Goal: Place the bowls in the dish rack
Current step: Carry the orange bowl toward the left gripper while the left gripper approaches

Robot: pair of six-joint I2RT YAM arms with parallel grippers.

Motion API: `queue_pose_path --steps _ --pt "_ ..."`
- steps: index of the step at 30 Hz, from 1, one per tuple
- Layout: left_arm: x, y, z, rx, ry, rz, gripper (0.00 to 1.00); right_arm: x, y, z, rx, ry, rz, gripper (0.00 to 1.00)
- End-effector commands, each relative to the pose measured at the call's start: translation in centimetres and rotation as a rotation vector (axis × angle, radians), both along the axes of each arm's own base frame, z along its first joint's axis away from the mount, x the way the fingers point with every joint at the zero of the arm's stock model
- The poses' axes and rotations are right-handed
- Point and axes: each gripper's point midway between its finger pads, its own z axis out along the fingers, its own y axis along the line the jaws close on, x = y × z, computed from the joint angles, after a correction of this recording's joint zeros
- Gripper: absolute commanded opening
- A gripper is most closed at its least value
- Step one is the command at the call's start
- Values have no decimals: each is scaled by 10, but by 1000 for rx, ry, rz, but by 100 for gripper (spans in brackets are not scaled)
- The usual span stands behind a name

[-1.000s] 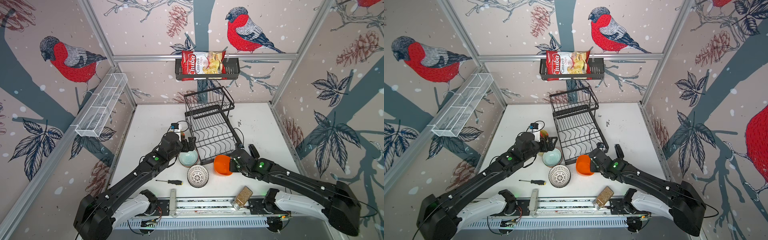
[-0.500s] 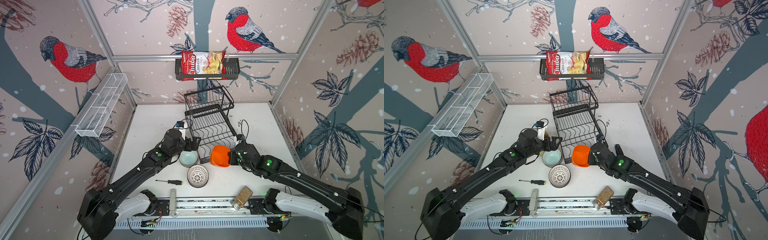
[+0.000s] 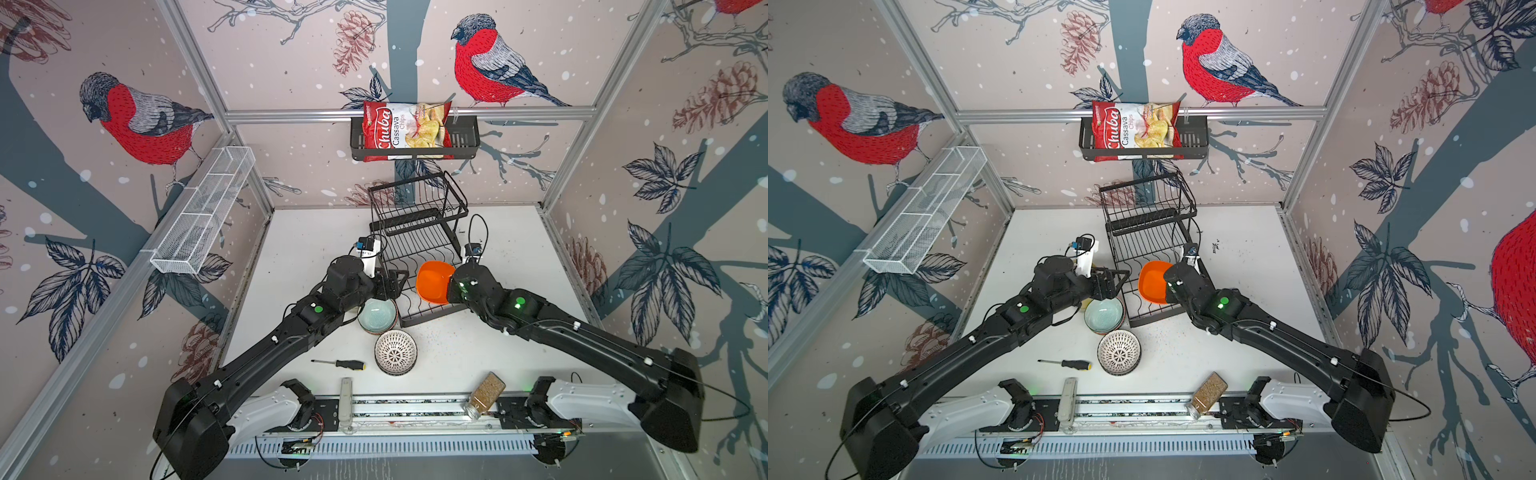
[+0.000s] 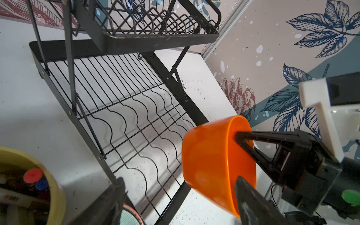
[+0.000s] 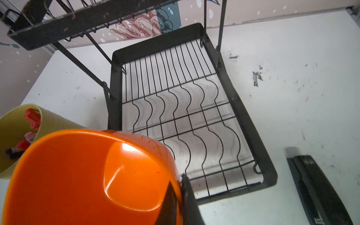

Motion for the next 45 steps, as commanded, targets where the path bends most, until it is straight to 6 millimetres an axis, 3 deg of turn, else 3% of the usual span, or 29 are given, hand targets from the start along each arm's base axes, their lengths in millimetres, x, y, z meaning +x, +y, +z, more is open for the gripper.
queue_pose_path --steps 1,6,11,17,18,35,39,45 --pt "8 -6 8 10 -35 35 85 15 10 21 3 -84 -8 0" --pt "17 -18 -3 131 -38 79 78 24 23 19 -47 -86 -4 0" --pt "26 -27 -10 186 -31 102 61 26 33 19 -69 -92 9 0" --pt "32 -20 -33 272 5 156 46 27 34 16 -94 -98 -1 0" --pt "35 -21 -23 258 -8 165 44 27 34 16 -96 -99 -4 0" --pt "45 -23 -38 310 27 194 1 25 43 17 -104 -109 -4 0" --pt "44 -25 -37 292 25 189 0 24 46 18 -93 -106 8 1" --pt "40 -27 -23 236 -17 171 0 20 51 22 -71 -94 43 15"
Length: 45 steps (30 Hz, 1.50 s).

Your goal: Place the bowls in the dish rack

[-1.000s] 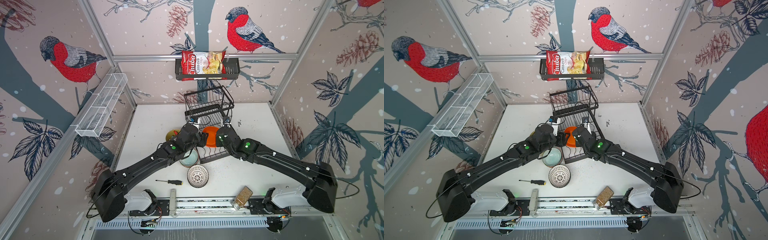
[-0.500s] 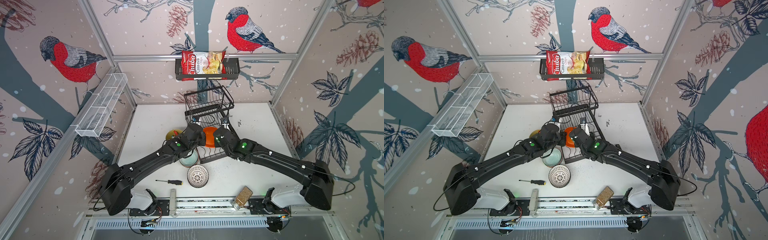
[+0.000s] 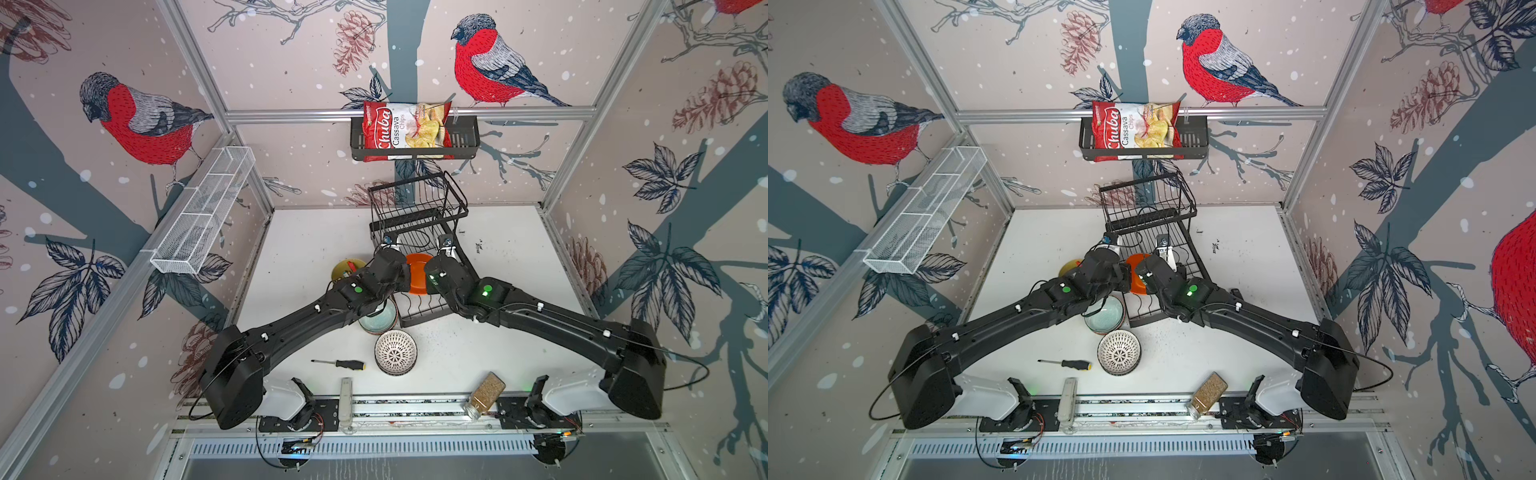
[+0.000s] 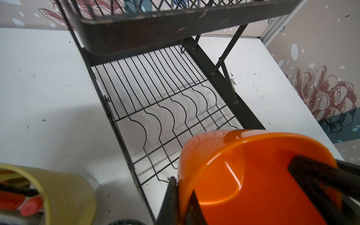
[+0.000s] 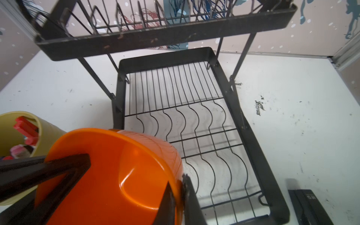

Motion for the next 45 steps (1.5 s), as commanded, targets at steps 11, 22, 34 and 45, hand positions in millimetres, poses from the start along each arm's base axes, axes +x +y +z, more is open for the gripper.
queue_pose_path --steps 11,22,34,45 --pt "-5 11 40 -101 -117 -79 0 -17 8 62 179 -56 258 58" --pt "-11 25 56 -210 -194 -219 0 -27 -2 73 322 -50 445 100" --pt "-12 34 73 -395 -252 -369 0 -49 33 65 451 35 726 100" --pt "-3 29 67 -487 -201 -420 0 -59 57 59 512 103 849 99"
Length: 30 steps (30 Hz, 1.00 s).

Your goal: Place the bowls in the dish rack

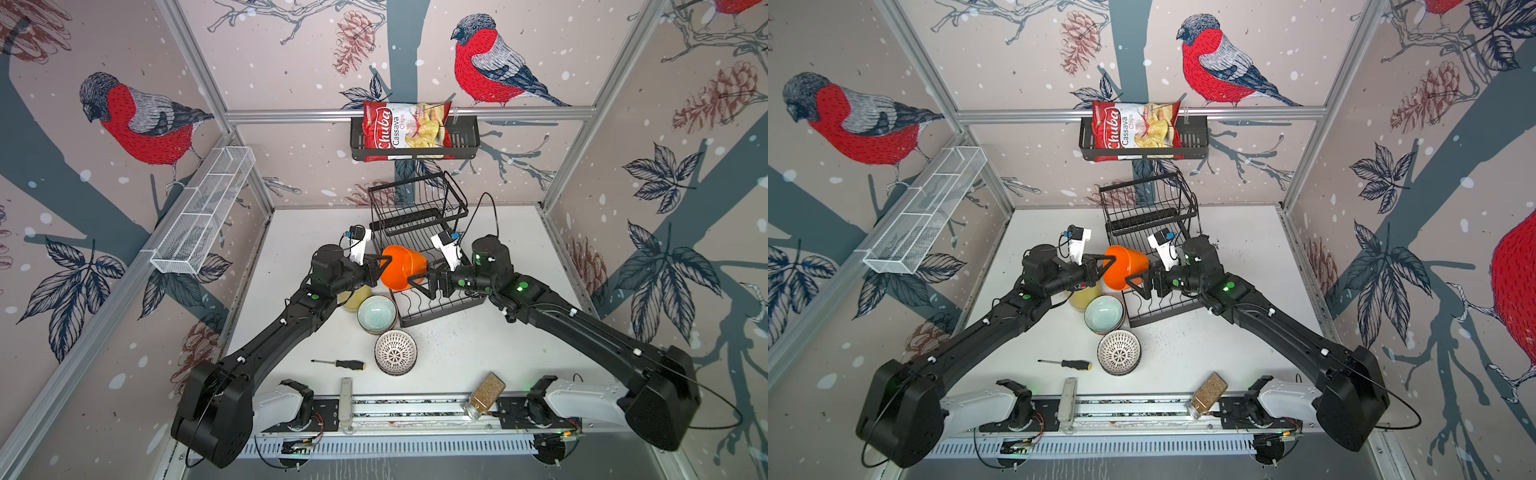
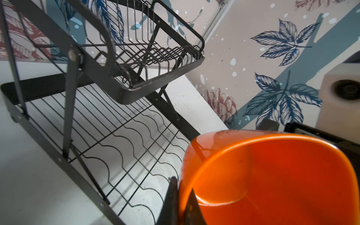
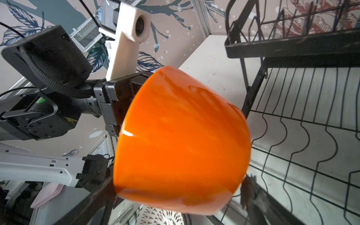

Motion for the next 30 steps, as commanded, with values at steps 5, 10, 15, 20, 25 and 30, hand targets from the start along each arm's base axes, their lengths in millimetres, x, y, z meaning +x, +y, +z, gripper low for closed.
queue_pose_path --steps 5,10,15,20,25,30 --pt "-1 -8 21 -69 -66 -52 0 1 15 17 66 -21 38 100" --pt "3 -4 19 -63 -59 -20 0 6 16 19 74 -10 10 100" --pt "5 -2 18 -62 -57 1 0 9 17 16 71 3 -7 94" --pt "5 -1 19 -63 -57 3 0 9 19 17 73 4 -4 81" --pt "3 -3 20 -68 -59 -12 0 8 20 16 70 1 0 68" --pt "1 -4 20 -70 -58 -20 0 7 20 15 60 -9 2 63"
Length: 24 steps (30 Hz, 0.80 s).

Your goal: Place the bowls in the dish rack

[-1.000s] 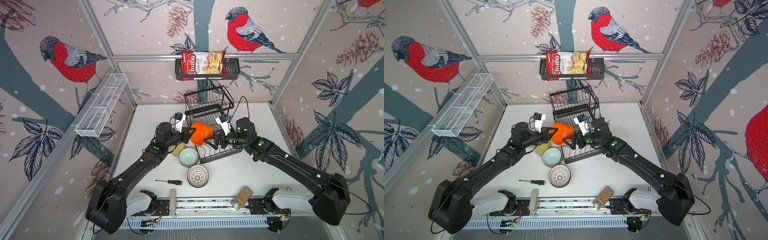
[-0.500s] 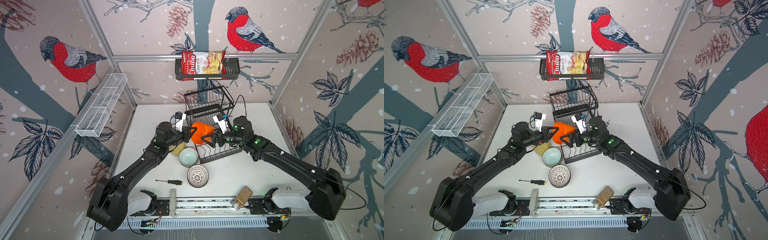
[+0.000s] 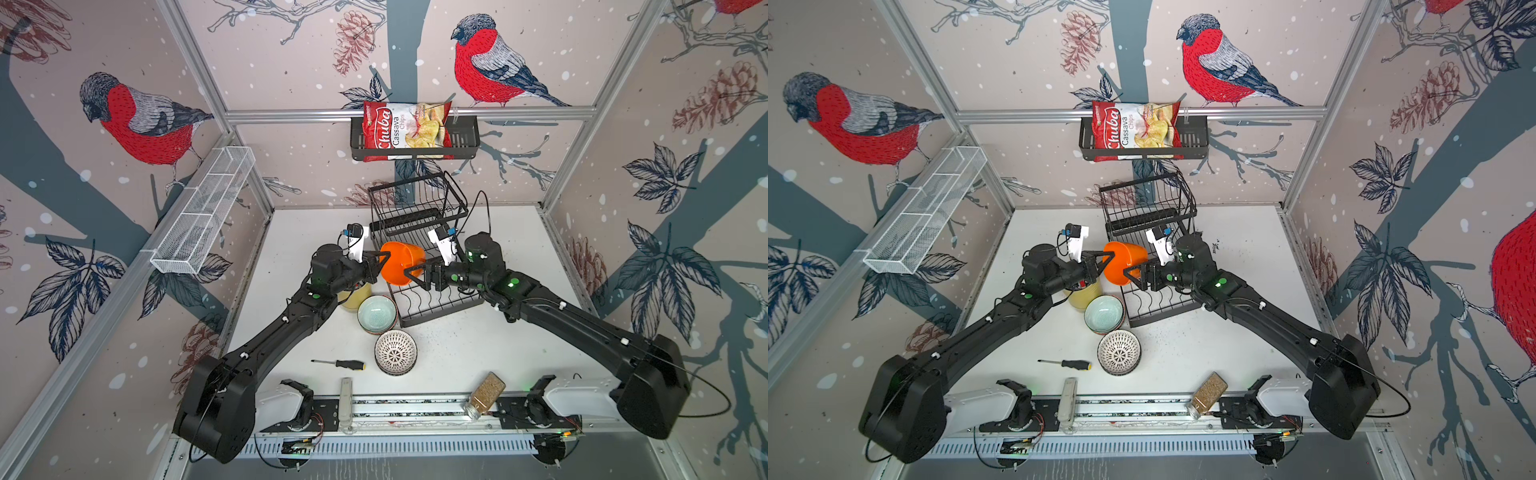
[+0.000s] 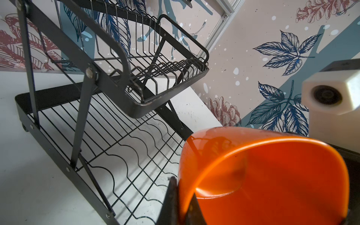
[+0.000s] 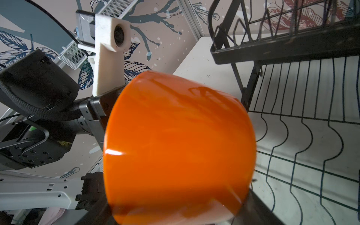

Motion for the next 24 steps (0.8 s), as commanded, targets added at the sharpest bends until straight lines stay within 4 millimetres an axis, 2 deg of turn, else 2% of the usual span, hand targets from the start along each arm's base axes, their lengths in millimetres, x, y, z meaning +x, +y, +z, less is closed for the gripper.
queue_pose_path --steps 1,10,12,17,22,24 --pt "-9 -9 18 -59 -33 -73 0 -8 8 16 37 -74 77 63" --pt "-6 -12 15 -63 -7 -82 17 3 0 8 -9 -85 2 60" --pt "-6 -13 14 -63 -1 -86 23 5 -2 9 -15 -91 -13 60" --pt "-4 -13 13 -59 9 -85 46 12 -9 5 -50 -105 -71 60" --pt "-2 -11 9 -45 20 -62 88 26 -23 -5 -122 -124 -169 60" --pt "-1 -8 9 -35 19 -47 96 32 -29 -11 -154 -133 -211 60"
